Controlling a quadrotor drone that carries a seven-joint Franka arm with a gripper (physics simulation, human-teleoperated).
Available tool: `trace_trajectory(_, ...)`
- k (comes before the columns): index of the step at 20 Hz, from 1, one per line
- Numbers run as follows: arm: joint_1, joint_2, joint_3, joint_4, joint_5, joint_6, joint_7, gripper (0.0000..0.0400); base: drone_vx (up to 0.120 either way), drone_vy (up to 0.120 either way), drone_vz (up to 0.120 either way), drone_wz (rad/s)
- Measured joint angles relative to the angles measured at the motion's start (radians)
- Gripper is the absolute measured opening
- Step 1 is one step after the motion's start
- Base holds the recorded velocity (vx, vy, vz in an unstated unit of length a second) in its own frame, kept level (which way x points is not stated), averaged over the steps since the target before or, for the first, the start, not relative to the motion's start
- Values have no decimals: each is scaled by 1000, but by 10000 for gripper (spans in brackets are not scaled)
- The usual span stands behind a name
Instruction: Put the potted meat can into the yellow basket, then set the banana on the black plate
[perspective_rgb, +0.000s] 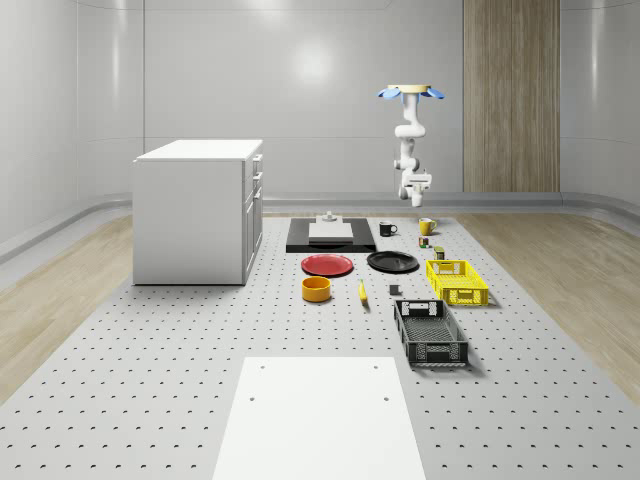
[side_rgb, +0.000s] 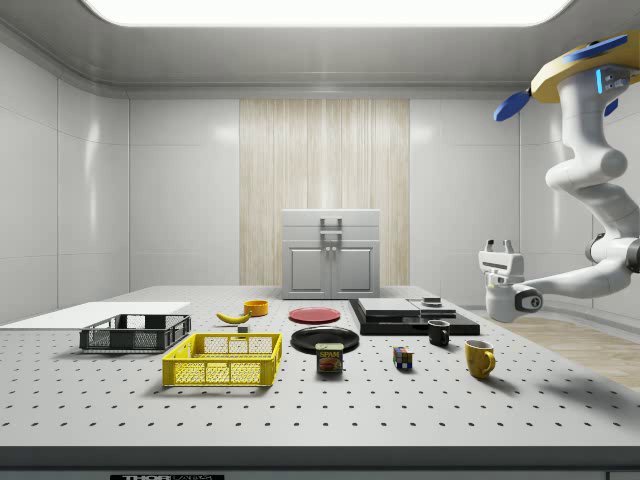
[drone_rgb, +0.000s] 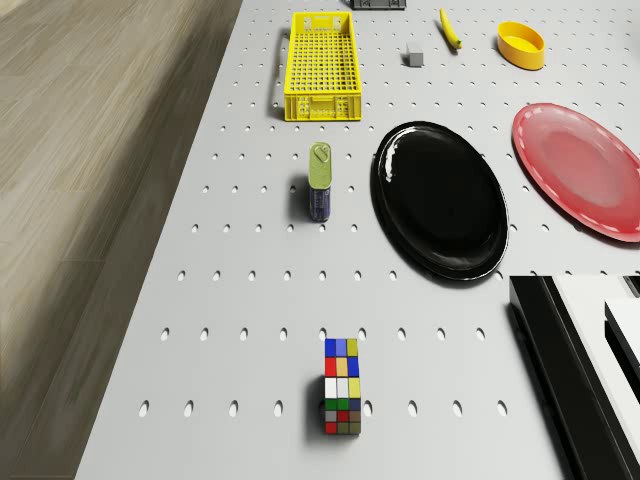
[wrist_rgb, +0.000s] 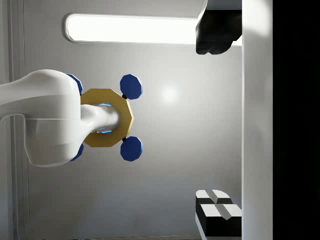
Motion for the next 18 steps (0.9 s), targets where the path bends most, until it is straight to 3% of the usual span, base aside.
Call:
trace_trajectory(10, -16, -6, 53, -8, -75, 8, 10, 400, 120, 116, 0, 0)
trace_trajectory(18, -73, -20, 232, -55, -329, 21, 45, 400, 120, 0, 0, 0)
